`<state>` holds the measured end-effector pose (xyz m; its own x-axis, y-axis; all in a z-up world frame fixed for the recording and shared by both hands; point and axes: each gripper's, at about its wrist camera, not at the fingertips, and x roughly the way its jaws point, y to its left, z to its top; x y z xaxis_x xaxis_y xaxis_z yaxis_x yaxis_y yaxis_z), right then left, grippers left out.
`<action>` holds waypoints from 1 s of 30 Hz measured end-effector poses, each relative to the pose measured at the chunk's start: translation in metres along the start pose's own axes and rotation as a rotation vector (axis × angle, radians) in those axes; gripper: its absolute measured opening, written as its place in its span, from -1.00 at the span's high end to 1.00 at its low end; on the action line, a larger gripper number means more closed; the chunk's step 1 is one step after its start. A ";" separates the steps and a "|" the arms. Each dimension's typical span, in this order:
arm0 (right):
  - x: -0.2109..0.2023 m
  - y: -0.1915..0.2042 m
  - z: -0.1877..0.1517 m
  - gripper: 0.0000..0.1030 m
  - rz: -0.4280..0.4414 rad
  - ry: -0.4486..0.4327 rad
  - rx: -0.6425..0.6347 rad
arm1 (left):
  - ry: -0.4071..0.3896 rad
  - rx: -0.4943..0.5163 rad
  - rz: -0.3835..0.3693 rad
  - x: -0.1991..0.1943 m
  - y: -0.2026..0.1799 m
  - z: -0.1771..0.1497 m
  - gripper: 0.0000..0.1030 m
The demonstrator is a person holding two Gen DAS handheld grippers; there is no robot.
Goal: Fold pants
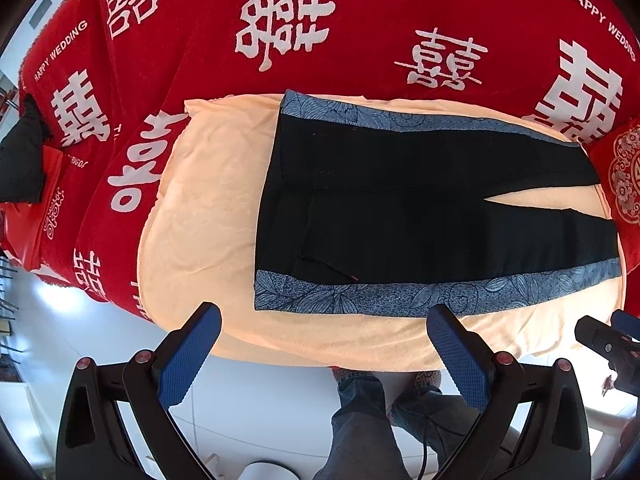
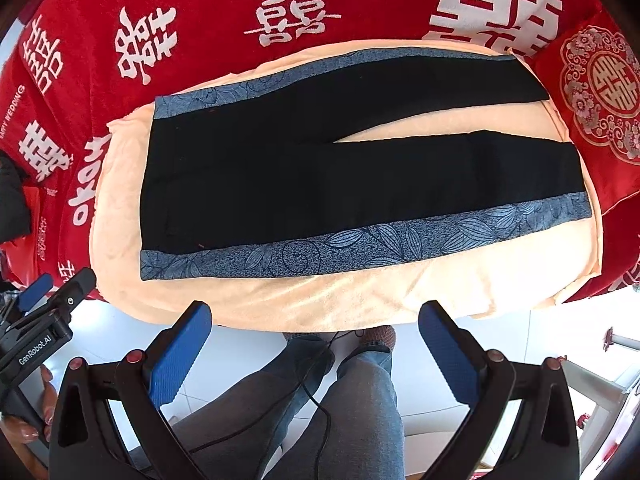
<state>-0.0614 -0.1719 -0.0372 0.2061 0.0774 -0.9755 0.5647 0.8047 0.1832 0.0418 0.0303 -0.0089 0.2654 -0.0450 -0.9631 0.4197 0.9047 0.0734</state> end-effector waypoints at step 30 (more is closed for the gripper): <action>0.128 -0.034 -0.005 -1.00 0.335 0.174 0.123 | 0.094 -0.219 -0.139 0.138 0.020 -0.017 -0.98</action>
<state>-0.0582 -0.1868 -0.1691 0.2625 0.4304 -0.8636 0.5828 0.6426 0.4974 0.0725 0.0493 -0.1449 0.1326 -0.1450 -0.9805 0.2459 0.9631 -0.1091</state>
